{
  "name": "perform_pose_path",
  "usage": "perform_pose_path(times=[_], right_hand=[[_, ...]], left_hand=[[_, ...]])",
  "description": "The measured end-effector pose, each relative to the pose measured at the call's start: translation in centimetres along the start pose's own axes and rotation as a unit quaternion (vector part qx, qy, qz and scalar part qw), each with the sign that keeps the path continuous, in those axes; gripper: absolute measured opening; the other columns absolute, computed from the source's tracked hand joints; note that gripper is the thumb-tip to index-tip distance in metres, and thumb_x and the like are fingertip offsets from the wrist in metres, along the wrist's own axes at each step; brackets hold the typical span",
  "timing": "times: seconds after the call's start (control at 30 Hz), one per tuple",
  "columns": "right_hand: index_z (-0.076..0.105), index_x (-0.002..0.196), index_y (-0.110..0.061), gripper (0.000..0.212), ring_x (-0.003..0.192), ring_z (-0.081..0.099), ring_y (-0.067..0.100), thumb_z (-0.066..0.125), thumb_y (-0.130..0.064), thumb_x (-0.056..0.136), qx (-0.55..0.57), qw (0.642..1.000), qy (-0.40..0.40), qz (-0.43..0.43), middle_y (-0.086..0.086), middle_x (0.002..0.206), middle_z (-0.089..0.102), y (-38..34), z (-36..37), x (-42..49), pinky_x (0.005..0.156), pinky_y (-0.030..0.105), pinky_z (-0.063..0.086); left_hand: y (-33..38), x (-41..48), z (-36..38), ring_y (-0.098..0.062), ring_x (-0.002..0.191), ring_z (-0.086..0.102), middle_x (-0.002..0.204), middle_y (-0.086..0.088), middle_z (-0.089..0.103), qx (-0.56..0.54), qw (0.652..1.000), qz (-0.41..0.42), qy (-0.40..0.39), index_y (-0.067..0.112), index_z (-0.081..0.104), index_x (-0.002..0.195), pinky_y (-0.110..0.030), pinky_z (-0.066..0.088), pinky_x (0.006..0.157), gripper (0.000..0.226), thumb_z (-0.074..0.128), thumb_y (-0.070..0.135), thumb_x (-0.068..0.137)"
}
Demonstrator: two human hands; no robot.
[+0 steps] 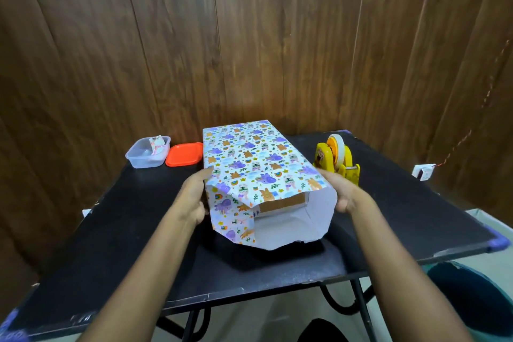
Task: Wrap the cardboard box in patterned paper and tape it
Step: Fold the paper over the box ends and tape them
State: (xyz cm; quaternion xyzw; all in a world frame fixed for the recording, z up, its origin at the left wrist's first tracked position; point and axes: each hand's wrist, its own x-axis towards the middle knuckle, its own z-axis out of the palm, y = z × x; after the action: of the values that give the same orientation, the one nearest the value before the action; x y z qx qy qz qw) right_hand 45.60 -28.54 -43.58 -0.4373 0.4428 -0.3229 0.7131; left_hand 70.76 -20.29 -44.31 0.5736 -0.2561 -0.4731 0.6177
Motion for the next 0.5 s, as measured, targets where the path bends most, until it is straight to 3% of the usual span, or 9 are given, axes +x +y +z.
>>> perform_pose_path(times=[0.1, 0.23, 0.3, 0.4, 0.43, 0.5], right_hand=[[0.061, 0.043, -0.016, 0.044, 0.043, 0.059, 0.010, 0.063, -0.016, 0.087, -0.024, 0.996, 0.011, -0.084, -0.001, 0.053, 0.060, -3.2, 0.5, -1.4, 0.059, 0.025, 0.047], [0.052, 0.072, -0.015, 0.029, 0.046, 0.059, 0.007, 0.041, -0.016, 0.099, -0.155, 0.971, 0.039, -0.178, -0.011, 0.038, 0.057, -9.7, 2.9, -4.0, 0.043, 0.013, 0.046], [0.059, 0.081, -0.015, 0.020, 0.054, 0.063, 0.008, 0.050, -0.023, 0.097, -0.205, 0.958, 0.022, -0.199, -0.010, 0.049, 0.065, -11.9, 4.0, -4.2, 0.044, 0.011, 0.047], [0.069, 0.107, -0.016, 0.030, 0.087, 0.070, 0.015, 0.068, -0.034, 0.083, -0.311, 0.932, 0.011, -0.184, 0.001, 0.097, 0.073, -12.7, 5.9, -3.7, 0.084, 0.029, 0.056], [0.068, 0.111, -0.019, 0.035, 0.095, 0.069, 0.017, 0.071, -0.035, 0.080, -0.330, 0.928, 0.007, -0.170, 0.002, 0.106, 0.071, -12.5, 6.5, -3.4, 0.091, 0.036, 0.054], [0.066, 0.113, -0.019, 0.035, 0.085, 0.070, 0.013, 0.069, -0.036, 0.082, -0.349, 0.925, -0.013, -0.150, 0.002, 0.101, 0.071, -11.5, 7.5, -3.1, 0.084, 0.037, 0.056]], left_hand=[[-0.3, -0.3, 0.5, -0.021, 0.074, 0.060, 0.079, -0.004, 0.064, -0.068, 0.997, 0.013, 0.015, 0.013, 0.061, 0.091, -0.038, 0.048, 0.070, 0.014, 0.049, 0.020, 0.091], [-2.0, -0.5, 1.8, -0.027, 0.086, 0.061, 0.093, -0.011, 0.066, -0.187, 0.982, -0.011, -0.040, 0.011, 0.063, 0.095, -0.047, 0.050, 0.078, 0.019, 0.046, 0.018, 0.090], [-3.5, -0.5, 3.0, -0.026, 0.078, 0.067, 0.084, -0.011, 0.071, -0.209, 0.976, -0.038, -0.048, 0.008, 0.063, 0.093, -0.041, 0.056, 0.071, 0.022, 0.042, 0.013, 0.092], [-5.7, -0.3, 3.9, -0.021, 0.059, 0.069, 0.070, -0.012, 0.071, -0.192, 0.978, -0.078, -0.025, 0.000, 0.062, 0.091, -0.030, 0.057, 0.055, 0.024, 0.039, 0.002, 0.093], [-6.1, -0.4, 3.9, -0.023, 0.062, 0.069, 0.074, -0.015, 0.071, -0.171, 0.982, -0.078, -0.017, -0.004, 0.062, 0.095, -0.032, 0.058, 0.061, 0.024, 0.038, 0.000, 0.093], [-6.2, -0.4, 3.5, -0.029, 0.078, 0.067, 0.089, -0.019, 0.069, -0.117, 0.990, -0.081, -0.007, -0.008, 0.062, 0.103, -0.040, 0.054, 0.081, 0.028, 0.037, 0.000, 0.093]])
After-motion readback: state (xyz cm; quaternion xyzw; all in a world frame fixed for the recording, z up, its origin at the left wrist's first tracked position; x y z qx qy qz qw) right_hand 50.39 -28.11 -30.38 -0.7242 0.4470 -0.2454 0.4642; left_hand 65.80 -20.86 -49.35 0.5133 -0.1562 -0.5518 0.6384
